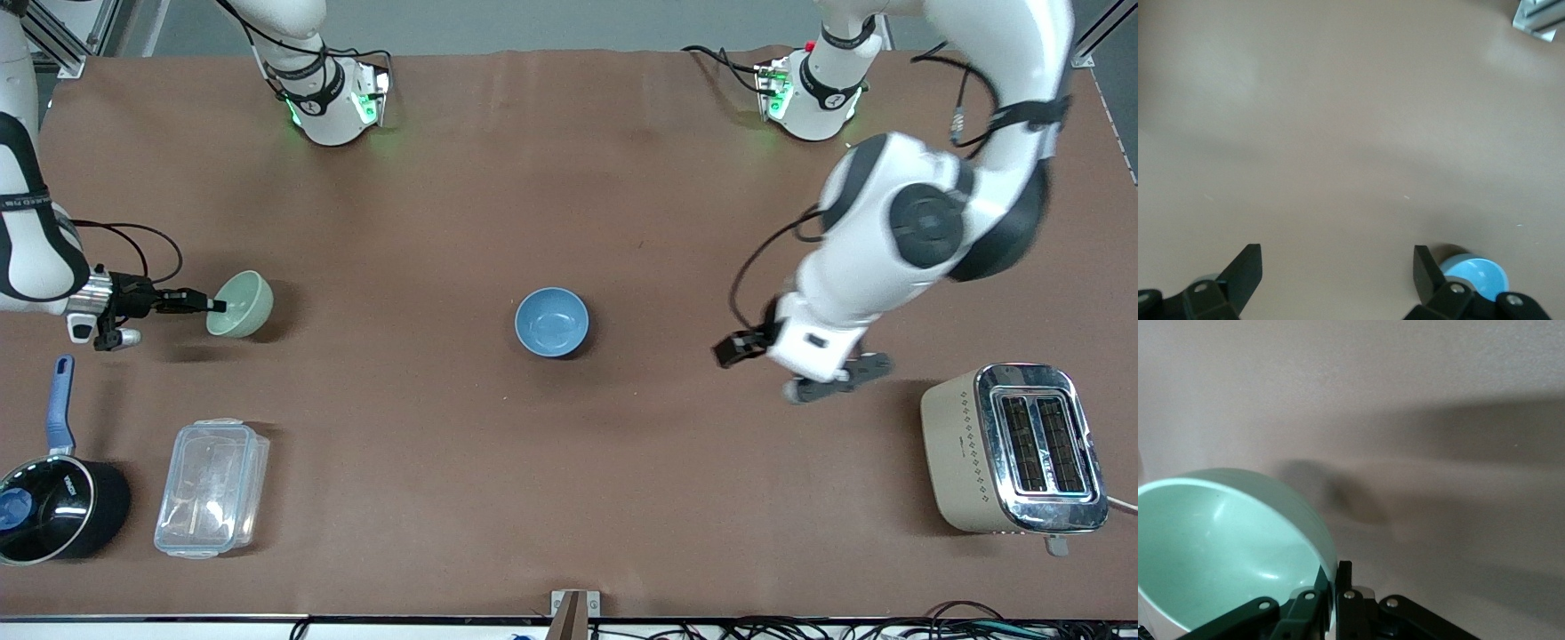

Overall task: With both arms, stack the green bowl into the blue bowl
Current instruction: 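Release the blue bowl while the right gripper grasps the green bowl, then lift the green bowl with the right gripper toward the blue bowl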

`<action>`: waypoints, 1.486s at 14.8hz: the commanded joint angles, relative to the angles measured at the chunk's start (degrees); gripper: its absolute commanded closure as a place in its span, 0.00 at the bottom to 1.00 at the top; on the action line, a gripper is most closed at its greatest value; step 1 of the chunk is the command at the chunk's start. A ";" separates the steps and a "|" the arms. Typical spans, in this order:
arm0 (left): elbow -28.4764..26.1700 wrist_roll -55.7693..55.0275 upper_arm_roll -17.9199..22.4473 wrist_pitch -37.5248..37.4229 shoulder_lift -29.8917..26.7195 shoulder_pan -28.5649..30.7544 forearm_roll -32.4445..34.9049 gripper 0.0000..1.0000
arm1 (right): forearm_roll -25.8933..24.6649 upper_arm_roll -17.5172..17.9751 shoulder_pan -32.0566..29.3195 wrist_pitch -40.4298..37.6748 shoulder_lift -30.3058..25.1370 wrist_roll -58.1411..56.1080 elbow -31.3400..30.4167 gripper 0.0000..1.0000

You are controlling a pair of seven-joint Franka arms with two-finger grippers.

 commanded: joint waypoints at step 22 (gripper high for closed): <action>-13.55 32.63 17.83 -19.03 -28.72 -1.78 -0.59 0.00 | 10.97 0.29 51.21 21.46 -16.62 56.15 -4.00 0.95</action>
